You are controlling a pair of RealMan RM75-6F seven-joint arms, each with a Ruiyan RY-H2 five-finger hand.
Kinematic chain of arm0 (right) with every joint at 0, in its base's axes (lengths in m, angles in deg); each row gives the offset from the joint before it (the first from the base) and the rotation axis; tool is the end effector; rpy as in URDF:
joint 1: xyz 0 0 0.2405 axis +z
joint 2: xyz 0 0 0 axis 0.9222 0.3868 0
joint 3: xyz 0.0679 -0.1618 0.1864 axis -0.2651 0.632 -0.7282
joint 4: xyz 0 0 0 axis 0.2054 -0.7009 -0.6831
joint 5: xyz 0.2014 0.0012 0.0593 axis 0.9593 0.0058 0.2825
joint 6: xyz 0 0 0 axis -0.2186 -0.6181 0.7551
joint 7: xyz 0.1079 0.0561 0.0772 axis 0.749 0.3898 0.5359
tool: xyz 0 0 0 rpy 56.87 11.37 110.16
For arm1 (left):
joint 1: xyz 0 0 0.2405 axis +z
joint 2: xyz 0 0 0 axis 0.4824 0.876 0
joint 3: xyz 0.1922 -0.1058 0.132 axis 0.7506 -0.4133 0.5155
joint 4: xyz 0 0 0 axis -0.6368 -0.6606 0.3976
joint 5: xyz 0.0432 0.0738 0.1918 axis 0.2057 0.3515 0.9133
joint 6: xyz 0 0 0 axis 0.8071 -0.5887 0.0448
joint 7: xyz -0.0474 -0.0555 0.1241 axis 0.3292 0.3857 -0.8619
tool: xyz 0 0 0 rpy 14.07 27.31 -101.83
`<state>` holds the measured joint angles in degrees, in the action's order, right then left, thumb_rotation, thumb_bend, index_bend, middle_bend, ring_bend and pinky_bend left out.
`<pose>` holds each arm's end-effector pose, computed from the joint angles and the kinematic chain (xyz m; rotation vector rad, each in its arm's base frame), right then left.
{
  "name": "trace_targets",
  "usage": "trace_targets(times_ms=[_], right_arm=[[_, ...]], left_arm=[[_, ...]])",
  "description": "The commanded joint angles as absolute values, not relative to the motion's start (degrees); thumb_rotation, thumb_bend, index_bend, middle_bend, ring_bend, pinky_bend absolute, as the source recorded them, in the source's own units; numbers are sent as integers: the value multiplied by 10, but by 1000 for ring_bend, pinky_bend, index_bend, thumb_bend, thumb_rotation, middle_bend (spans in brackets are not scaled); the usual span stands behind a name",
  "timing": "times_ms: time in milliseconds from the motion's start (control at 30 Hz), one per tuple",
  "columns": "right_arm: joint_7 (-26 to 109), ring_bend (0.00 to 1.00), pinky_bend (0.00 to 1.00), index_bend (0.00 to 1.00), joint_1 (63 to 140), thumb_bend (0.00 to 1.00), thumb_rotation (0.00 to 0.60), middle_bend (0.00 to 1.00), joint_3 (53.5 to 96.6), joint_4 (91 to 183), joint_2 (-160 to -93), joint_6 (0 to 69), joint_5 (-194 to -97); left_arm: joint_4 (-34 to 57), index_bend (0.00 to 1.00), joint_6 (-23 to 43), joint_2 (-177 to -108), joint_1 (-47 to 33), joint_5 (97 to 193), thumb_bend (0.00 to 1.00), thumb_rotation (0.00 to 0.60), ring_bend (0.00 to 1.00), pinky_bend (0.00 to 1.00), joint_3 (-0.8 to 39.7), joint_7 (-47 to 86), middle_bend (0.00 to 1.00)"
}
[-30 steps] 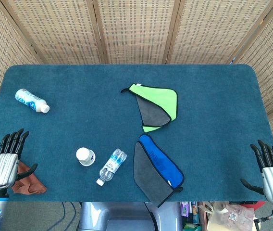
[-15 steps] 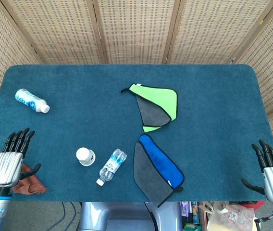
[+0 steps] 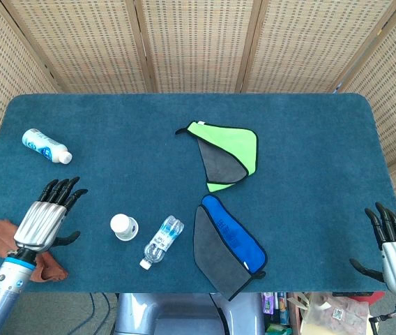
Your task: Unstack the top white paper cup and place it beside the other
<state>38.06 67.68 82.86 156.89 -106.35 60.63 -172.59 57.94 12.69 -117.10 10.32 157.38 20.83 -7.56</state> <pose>-0.3061 -0.1552 0.1685 1.3651 -0.8472 0.9151 -0.1953 0.2299 0.1256 -1.7129 -0.9119 -0.7906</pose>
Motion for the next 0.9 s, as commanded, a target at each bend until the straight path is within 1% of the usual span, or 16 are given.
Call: trace_targets(times_ms=[33, 200, 600, 900], right_arm=[[381, 0, 0, 0, 677, 117, 600, 0, 828, 1568, -1064, 606, -1725], [384, 0, 0, 0, 678, 118, 600, 0, 828, 1568, -1063, 605, -1725], [395, 0, 0, 0, 677, 118, 600, 0, 826, 1562, -1064, 611, -1728], [403, 0, 0, 0, 677, 118, 600, 0, 825, 1559, -1062, 612, -1727]], left_arm=[[600, 234, 83, -1167, 61, 1507, 240, 600, 0, 0, 194, -113, 0], [608, 264, 64, -1184, 21, 1429, 240, 600, 0, 0, 188, -148, 0], [602, 265, 61, -1228, -48, 1320, 240, 600, 0, 0, 199, -223, 0], [603, 278, 87, -1262, -98, 1249, 239, 600, 0, 0, 211, -269, 0]])
